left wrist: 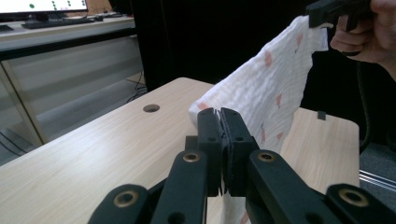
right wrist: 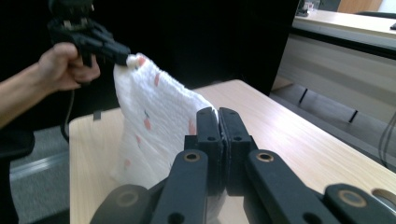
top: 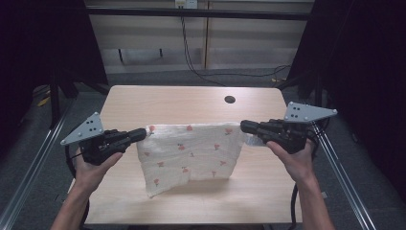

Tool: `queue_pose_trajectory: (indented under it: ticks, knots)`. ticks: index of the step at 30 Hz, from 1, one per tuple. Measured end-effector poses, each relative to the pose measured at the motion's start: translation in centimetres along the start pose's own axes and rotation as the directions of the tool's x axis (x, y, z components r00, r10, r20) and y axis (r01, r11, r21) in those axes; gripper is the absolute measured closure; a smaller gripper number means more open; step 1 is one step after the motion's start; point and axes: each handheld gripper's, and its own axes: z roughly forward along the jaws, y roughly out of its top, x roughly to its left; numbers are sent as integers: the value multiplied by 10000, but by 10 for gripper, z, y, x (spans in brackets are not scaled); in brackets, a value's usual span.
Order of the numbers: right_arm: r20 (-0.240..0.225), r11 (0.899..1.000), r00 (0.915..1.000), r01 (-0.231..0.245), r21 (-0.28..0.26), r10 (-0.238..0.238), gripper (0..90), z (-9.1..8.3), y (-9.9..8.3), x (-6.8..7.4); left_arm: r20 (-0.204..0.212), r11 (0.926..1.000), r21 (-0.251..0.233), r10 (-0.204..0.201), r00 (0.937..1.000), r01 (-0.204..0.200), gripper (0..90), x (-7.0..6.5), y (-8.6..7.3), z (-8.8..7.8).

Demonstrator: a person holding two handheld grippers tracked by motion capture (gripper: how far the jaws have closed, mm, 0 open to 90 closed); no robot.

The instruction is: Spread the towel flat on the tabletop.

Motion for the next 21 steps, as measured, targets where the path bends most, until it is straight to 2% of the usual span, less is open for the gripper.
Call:
queue_pose_trajectory:
  ticks: [1,3,7,10,11,13,14,16,17,21]
  knots:
    - [1,10000,10000,50,72,-50,881,-2,0,2,-148,9997,95,225,9996,-223,880,-5,0,-1]
    - [78,9998,9998,183,35,-184,881,-9,3,8,-41,9998,-90,166,9999,-166,881,-7,3,-4]
    - [24,9995,9996,293,-145,-293,881,-18,7,15,115,9994,19,349,9993,-349,880,-17,8,-9]
    - [-85,9992,9993,370,-181,-372,881,-25,10,22,224,9997,-59,255,9994,-254,880,-21,8,-13]
    - [-4,9985,9988,486,-271,-486,881,-27,10,25,137,9996,-64,281,9995,-280,880,-22,9,-14]
    - [-89,9964,9978,655,-538,-661,881,-32,11,29,224,9997,-229,111,9997,-106,880,-22,10,-15]
    - [8,9958,9974,716,-575,-716,882,-34,11,30,113,9994,-252,226,9997,-223,881,-23,10,-15]
    - [56,9969,9980,627,-468,-625,881,-33,8,27,116,9997,-184,138,9998,-136,880,-21,8,-6]
    - [97,9975,9984,555,-429,-552,881,-31,5,25,16,9999,49,118,9999,-118,880,-18,6,0]
    - [225,9998,9996,187,-70,-186,881,-24,-10,13,5,9990,436,-105,9999,104,880,-6,-8,19]
